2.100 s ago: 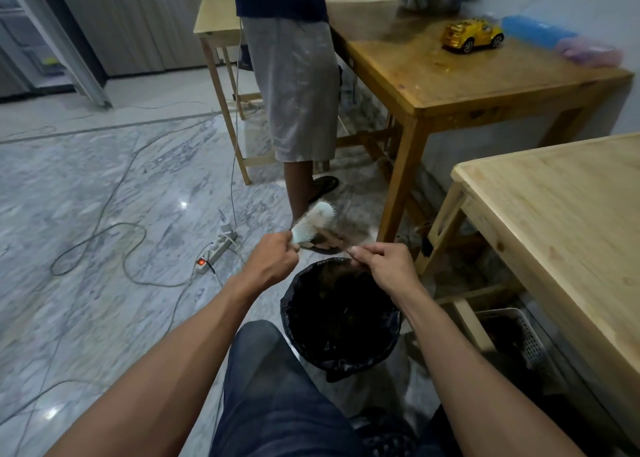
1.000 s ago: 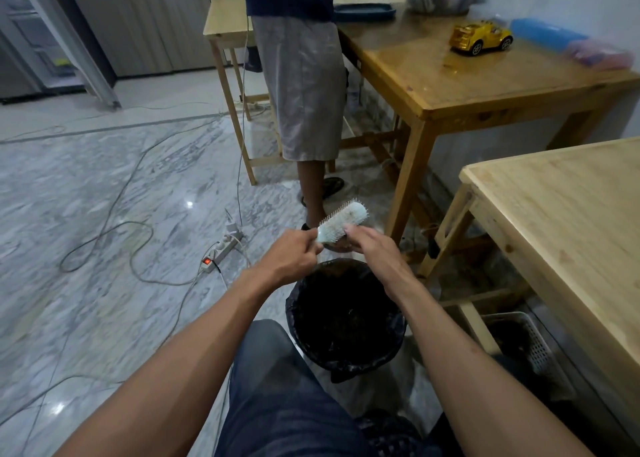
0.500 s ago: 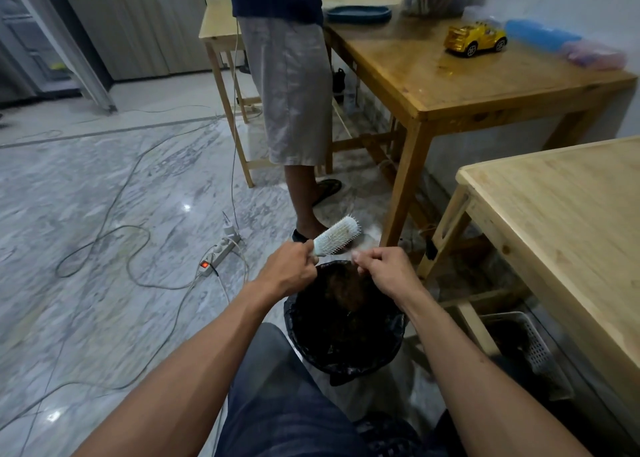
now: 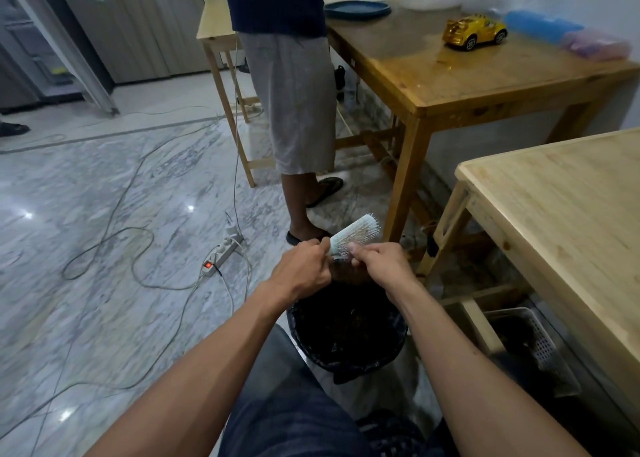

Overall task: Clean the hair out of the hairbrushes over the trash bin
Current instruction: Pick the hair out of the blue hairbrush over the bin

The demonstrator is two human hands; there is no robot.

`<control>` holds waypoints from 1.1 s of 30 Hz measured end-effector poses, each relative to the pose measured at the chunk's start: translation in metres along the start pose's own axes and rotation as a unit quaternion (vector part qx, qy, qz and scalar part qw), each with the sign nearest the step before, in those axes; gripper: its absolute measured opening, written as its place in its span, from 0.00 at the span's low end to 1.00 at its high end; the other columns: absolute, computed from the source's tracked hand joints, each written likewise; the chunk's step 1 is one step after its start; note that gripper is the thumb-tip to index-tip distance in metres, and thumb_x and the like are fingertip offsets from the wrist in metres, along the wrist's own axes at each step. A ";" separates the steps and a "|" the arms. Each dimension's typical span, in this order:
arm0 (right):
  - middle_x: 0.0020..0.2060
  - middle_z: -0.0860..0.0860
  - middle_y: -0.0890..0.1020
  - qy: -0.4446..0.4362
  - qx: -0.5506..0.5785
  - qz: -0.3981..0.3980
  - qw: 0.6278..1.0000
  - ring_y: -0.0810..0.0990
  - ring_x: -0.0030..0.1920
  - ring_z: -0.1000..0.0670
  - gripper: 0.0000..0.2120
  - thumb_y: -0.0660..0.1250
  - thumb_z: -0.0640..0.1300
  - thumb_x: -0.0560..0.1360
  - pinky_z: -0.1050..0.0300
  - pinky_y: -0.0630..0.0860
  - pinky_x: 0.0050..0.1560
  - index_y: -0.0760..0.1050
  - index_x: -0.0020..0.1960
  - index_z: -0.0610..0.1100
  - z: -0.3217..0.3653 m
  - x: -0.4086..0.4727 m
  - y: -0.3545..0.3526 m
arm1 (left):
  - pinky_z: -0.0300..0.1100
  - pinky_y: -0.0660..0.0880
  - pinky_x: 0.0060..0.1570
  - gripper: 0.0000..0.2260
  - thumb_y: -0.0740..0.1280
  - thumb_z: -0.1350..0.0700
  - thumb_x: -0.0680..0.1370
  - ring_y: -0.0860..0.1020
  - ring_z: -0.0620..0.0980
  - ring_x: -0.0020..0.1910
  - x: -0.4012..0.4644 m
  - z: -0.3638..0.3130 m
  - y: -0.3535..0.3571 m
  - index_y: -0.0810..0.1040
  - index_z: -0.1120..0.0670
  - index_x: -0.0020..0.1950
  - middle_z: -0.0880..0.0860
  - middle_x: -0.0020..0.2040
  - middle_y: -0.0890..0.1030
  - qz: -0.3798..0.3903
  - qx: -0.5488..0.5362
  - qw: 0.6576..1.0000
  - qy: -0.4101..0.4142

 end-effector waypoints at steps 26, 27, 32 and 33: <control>0.32 0.55 0.87 -0.050 -0.080 -0.072 0.993 0.84 0.40 0.54 0.09 0.77 0.50 0.73 0.58 0.78 0.47 0.86 0.35 0.50 0.000 0.000 -0.004 | 0.46 0.67 0.32 0.08 0.65 0.58 0.78 0.73 0.52 0.29 -0.010 0.008 -0.006 0.79 0.62 0.46 0.51 0.29 0.73 -0.033 -0.156 0.982 -0.099; 0.31 0.55 0.86 -0.055 -0.078 -0.074 0.993 0.83 0.37 0.58 0.08 0.77 0.49 0.73 0.60 0.76 0.44 0.86 0.36 0.50 -0.001 -0.002 -0.006 | 0.44 0.65 0.31 0.07 0.66 0.59 0.79 0.70 0.47 0.27 -0.010 0.008 -0.007 0.82 0.61 0.49 0.48 0.28 0.71 -0.028 -0.183 0.976 -0.118; 0.31 0.55 0.86 -0.064 -0.135 -0.066 0.986 0.82 0.35 0.59 0.07 0.76 0.49 0.74 0.66 0.72 0.36 0.87 0.39 0.49 -0.011 -0.008 -0.008 | 0.34 0.61 0.24 0.07 0.67 0.59 0.78 0.65 0.41 0.22 -0.010 0.002 -0.007 0.85 0.58 0.48 0.46 0.26 0.70 -0.038 -0.258 0.951 -0.165; 0.31 0.56 0.86 -0.062 -0.155 -0.062 0.984 0.82 0.35 0.59 0.07 0.76 0.50 0.74 0.67 0.72 0.35 0.87 0.38 0.49 -0.015 -0.008 -0.008 | 0.35 0.63 0.25 0.07 0.67 0.59 0.78 0.65 0.40 0.21 -0.010 0.002 -0.006 0.85 0.57 0.47 0.47 0.26 0.70 -0.038 -0.273 0.945 -0.178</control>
Point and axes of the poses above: each hand's wrist, its own x-axis towards the middle knuckle, its own y-axis out of the palm, z = x × y, the point moved 1 cm from there along x, towards the middle knuckle
